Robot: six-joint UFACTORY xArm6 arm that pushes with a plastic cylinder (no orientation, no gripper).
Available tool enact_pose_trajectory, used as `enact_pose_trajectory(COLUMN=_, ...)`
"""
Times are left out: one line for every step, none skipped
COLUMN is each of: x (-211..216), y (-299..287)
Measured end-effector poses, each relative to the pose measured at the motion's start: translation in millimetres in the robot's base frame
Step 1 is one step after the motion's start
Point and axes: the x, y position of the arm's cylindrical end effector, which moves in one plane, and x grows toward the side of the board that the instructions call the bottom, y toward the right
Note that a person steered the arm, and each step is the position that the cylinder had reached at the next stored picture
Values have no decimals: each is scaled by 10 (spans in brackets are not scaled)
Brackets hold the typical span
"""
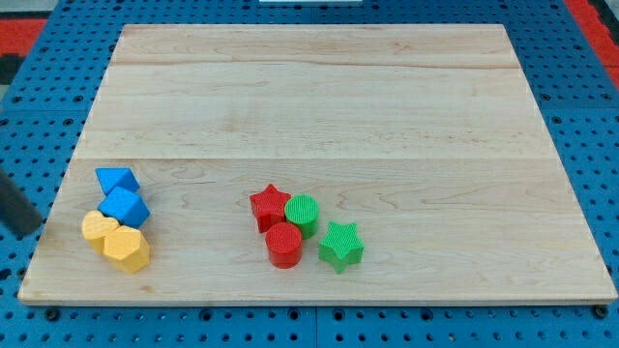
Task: Separate the yellow blocks
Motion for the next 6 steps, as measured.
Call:
enact_pose_trajectory(x=342, y=702)
enact_pose_trajectory(x=472, y=1325)
enact_pose_trajectory(x=460, y=1459)
enact_pose_trajectory(x=367, y=1040)
enact_pose_trajectory(x=390, y=805)
enact_pose_trajectory(x=279, y=761)
